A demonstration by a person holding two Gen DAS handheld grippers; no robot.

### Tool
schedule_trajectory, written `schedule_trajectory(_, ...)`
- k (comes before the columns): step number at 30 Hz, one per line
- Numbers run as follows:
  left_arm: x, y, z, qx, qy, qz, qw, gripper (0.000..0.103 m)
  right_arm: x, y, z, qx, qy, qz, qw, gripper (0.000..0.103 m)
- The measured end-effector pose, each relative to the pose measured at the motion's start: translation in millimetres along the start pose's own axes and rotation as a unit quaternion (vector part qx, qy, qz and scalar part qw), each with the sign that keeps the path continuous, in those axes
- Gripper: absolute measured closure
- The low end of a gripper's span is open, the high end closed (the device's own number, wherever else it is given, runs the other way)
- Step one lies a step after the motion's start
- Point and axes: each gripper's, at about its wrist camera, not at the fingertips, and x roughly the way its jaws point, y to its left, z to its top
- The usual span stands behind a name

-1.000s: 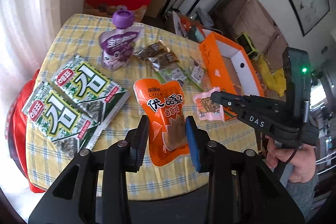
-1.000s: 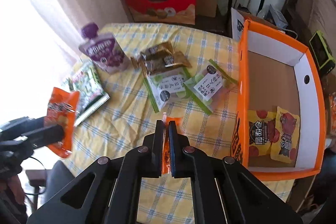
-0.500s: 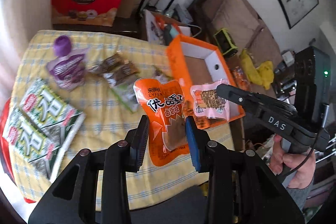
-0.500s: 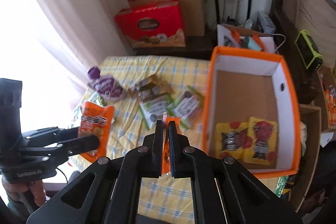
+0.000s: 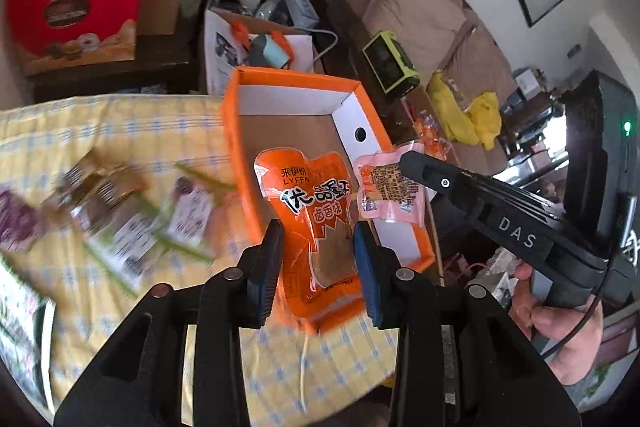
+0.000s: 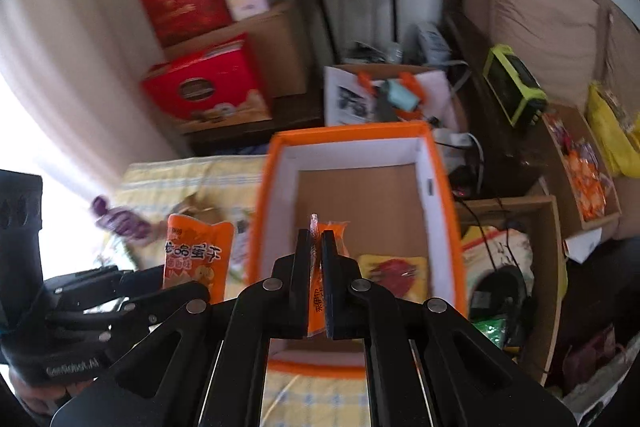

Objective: Organize objects
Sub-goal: 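Carry both held snack packs over the orange box with both grippers, then lower both packs into the orange box and open both grippers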

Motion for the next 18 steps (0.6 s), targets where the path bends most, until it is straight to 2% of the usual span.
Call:
schedule_trajectory(7, 58.6, -3.9, 15.1, -0.001, 0.028, -0.006, 0.9996, 0.070, 44.2, -33.1, 13.6, 0.026, 0.015, -0.041, 0.999, 0.100)
schedule_trajectory(12, 87.1, -3.8, 22.6, 0.000, 0.034, 0.004, 0.9994, 0.069, 68.6, -38.9, 17.9, 0.018, 0.020, -0.070, 0.997, 0.100)
schedule_trajectory(15, 98.3, -3.4, 24.1, 0.005, 0.037, 0.009, 0.9993, 0.067, 76.7, -42.7, 18.8, 0.023, 0.021, -0.072, 0.997, 0.099)
schedule_trajectory(18, 98.2, -8.1, 23.8, 0.026, 0.024, 0.033, 0.9988, 0.062, 84.7, -42.8, 19.0, 0.021, 0.027, -0.066, 0.997, 0.097)
